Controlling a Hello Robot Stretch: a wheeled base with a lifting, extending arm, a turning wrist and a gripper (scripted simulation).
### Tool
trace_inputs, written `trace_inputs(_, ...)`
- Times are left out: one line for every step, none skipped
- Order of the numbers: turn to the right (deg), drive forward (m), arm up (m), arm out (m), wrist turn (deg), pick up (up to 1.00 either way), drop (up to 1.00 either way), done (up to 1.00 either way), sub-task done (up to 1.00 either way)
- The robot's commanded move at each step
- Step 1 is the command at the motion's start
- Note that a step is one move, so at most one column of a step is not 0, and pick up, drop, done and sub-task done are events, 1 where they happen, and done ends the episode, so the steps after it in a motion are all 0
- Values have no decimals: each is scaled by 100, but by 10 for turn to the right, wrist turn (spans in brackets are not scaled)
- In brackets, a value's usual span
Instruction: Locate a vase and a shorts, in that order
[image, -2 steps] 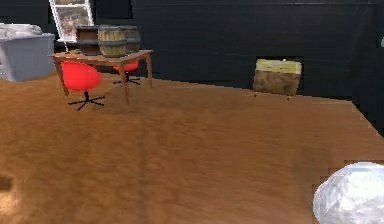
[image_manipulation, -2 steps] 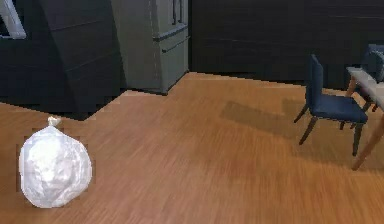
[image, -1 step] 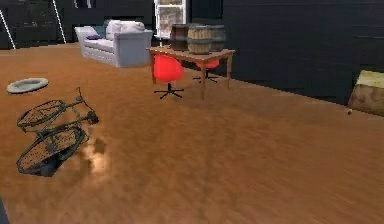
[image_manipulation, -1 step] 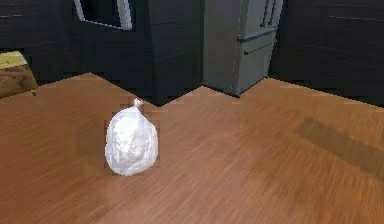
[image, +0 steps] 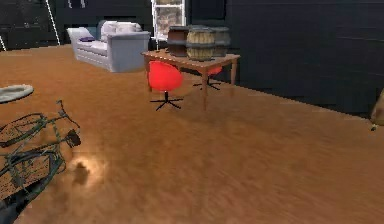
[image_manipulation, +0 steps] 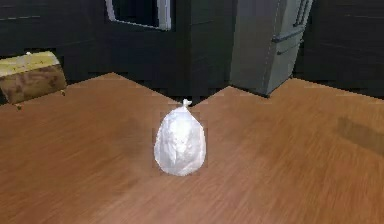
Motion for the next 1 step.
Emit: trace_inputs(-240,0,0,0,0,0,0,0,0)
